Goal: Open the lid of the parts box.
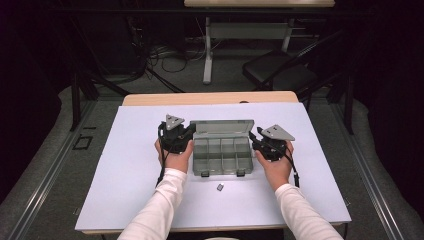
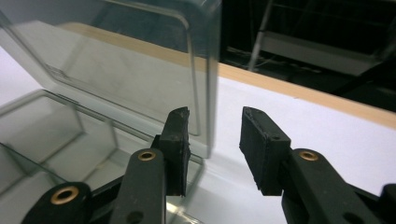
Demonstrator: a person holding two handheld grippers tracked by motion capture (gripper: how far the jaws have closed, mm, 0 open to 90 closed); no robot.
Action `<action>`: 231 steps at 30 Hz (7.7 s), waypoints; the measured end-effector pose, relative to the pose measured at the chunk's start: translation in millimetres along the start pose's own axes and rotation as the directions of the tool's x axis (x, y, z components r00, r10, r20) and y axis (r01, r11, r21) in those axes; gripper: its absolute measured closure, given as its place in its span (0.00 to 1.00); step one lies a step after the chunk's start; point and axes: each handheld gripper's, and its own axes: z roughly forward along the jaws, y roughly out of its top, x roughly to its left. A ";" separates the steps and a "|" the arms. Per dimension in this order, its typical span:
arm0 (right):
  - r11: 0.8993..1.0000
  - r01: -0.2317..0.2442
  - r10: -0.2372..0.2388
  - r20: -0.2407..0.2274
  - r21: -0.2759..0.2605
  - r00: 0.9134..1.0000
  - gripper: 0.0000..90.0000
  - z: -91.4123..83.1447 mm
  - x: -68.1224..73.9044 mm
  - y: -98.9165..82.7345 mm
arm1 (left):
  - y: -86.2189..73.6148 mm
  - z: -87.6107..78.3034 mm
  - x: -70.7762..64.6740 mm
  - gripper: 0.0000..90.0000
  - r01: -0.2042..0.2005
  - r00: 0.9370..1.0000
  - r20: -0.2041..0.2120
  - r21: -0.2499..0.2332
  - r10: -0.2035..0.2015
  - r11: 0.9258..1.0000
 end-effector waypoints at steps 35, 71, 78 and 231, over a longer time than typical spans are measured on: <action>1.000 -0.003 0.002 -0.059 -0.011 0.998 0.94 34.3 -9.6 -22.4 | -0.1 2.5 0.7 1.00 -0.034 0.999 -0.012 0.026 0.035 0.999; 1.000 -0.022 0.023 -0.063 0.003 0.998 0.94 32.8 -9.7 -21.7 | -47.1 18.1 6.7 0.48 -0.047 0.999 0.021 0.232 0.043 0.972; 1.000 -0.021 0.022 -0.060 0.005 0.998 0.94 32.3 -9.2 -21.6 | -61.6 22.5 6.0 0.47 -0.050 0.999 0.021 0.274 0.046 0.960; 0.932 -0.308 0.279 0.166 0.191 0.946 0.99 81.5 -6.0 5.0 | -91.8 37.7 7.8 0.67 -0.120 0.993 0.026 0.304 0.118 0.945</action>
